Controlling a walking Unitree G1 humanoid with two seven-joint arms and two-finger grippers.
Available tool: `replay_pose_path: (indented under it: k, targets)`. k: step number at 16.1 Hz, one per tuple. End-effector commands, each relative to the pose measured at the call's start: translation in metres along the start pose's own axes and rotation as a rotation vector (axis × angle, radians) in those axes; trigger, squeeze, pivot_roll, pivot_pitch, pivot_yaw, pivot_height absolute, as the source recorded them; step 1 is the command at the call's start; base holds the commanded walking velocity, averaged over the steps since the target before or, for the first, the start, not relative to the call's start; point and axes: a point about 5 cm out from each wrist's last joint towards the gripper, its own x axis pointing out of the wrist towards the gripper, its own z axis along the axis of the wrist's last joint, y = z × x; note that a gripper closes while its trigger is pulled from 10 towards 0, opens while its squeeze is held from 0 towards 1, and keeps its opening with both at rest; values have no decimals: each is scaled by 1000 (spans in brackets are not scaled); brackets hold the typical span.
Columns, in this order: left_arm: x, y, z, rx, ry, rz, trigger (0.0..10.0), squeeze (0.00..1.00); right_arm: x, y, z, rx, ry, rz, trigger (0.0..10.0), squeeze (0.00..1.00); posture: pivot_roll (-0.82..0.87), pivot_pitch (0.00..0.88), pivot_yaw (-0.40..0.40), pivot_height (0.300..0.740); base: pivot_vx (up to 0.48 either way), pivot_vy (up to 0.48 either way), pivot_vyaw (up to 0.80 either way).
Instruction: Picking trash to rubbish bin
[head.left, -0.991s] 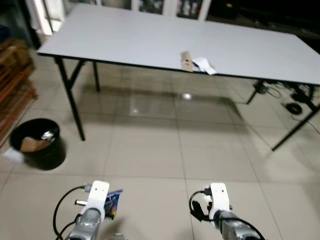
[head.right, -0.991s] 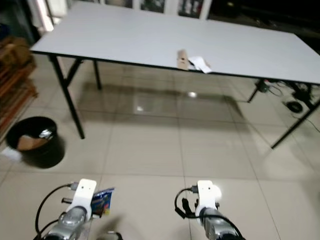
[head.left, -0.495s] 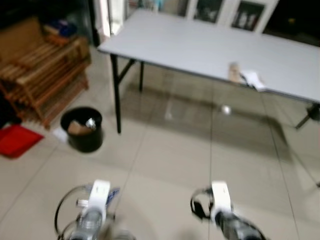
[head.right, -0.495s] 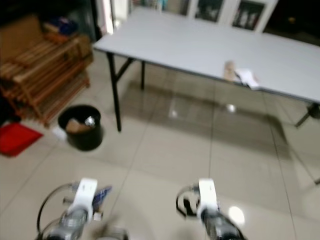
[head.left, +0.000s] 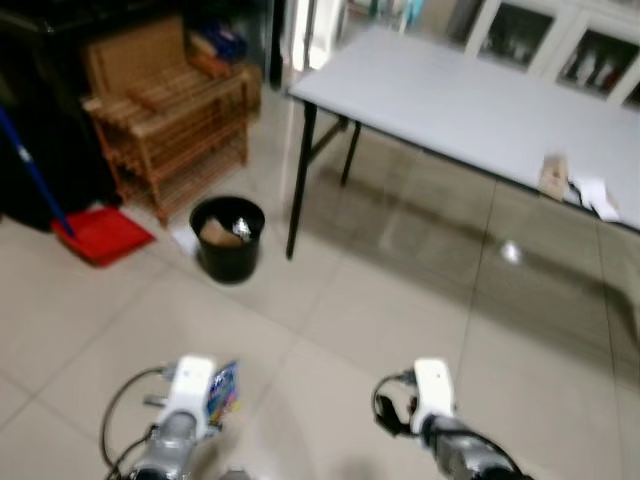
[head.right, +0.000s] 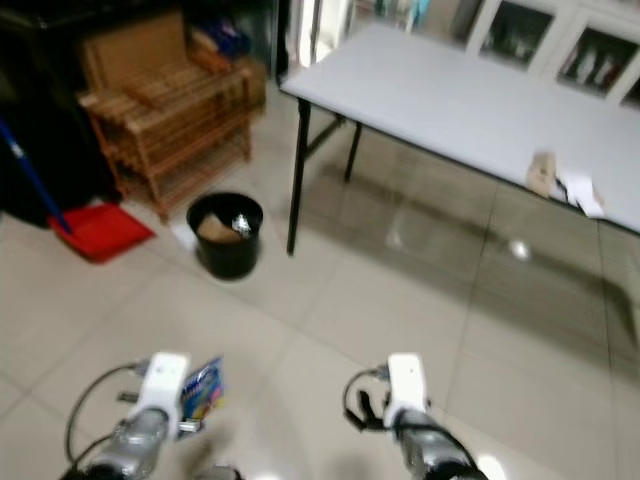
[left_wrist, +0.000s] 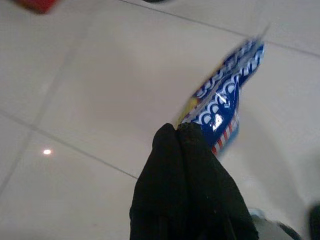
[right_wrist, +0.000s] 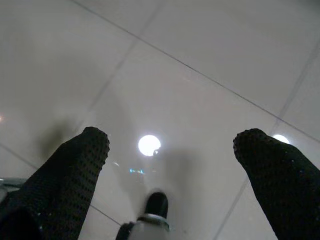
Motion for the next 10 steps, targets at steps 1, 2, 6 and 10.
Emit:
replay_pose_path:
  k: [1,2,6,10]
  targets:
    - [-1,-7,-3,-12,10,-8,10000,0,-2,-11,-2,-5,7,-25,10000,0,-18,59,-127,740,0,0,800]
    - [-1,-7,-3,-13,9,-8,10000,0,-2,-11,-2,-5,7,-25,10000,0,-18,59,-127,740,0,0,800]
    - [-1,-7,-3,-21,9,-3,10000,0,-2,-11,0,11,-2,-28,10000,0,-18,59,-128,740,0,0,200]
    - [-1,-7,-2,-28,2,2,10000,0,-2,-10,0,10,1,-21,10000,0,-17,61,-130,740,0,0,0]
